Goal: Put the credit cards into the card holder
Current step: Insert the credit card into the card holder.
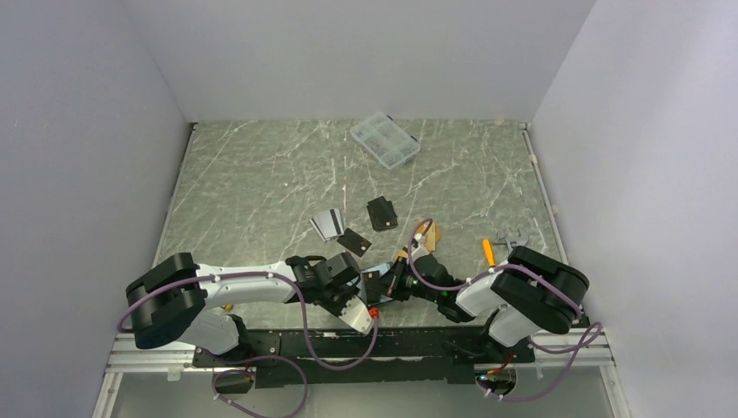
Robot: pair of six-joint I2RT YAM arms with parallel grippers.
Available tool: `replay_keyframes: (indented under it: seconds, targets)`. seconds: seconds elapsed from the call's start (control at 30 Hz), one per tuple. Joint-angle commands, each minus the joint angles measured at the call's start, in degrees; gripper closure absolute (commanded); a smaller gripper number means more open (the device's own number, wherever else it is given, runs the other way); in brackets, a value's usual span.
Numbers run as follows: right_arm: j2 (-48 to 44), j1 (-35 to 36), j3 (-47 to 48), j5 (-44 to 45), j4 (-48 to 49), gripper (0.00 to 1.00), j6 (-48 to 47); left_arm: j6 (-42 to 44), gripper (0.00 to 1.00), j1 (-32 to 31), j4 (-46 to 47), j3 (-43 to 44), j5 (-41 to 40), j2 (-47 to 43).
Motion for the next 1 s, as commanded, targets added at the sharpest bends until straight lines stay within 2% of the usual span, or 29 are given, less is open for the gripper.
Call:
replay_keyframes:
  seconds: [0.0, 0.3, 0.5, 0.6, 0.73, 0.83, 0.97]
  targets:
    - [0.3, -0.6, 1.0, -4.0, -7.6, 1.0, -3.1, -0.6, 0.92, -0.4, 1.1, -0.9, 0.7, 2.6]
    - [2.7, -3.3, 4.4, -8.3, -9.8, 1.0, -6.4, -1.1, 0.94, -0.4, 2.2, -2.5, -0.7, 1.2]
    - [5.2, -3.3, 9.7, -8.7, -17.5, 1.0, -9.2, -0.9, 0.95, 0.2, 2.7, -3.0, -0.8, -0.2]
    - [3.3, -2.8, 10.7, -5.8, -23.4, 0.88, -9.9, -1.1, 0.96, 1.6, 2.7, -2.9, 0.1, -1.7]
    - [-0.8, -0.7, 12.7, 0.6, -33.9, 0.65, -10.3, -1.3, 0.96, 4.7, 3.0, -3.1, 1.6, -3.7]
    - [-3.3, 0.7, 13.4, 3.6, -38.3, 0.57, -9.2, -1.4, 0.96, 6.3, 3.3, -3.9, 2.7, -4.3]
    - [-6.5, 1.8, 14.5, 7.4, -43.5, 0.55, -8.2, -1.5, 0.96, 6.7, 3.6, -4.5, 3.0, -4.5]
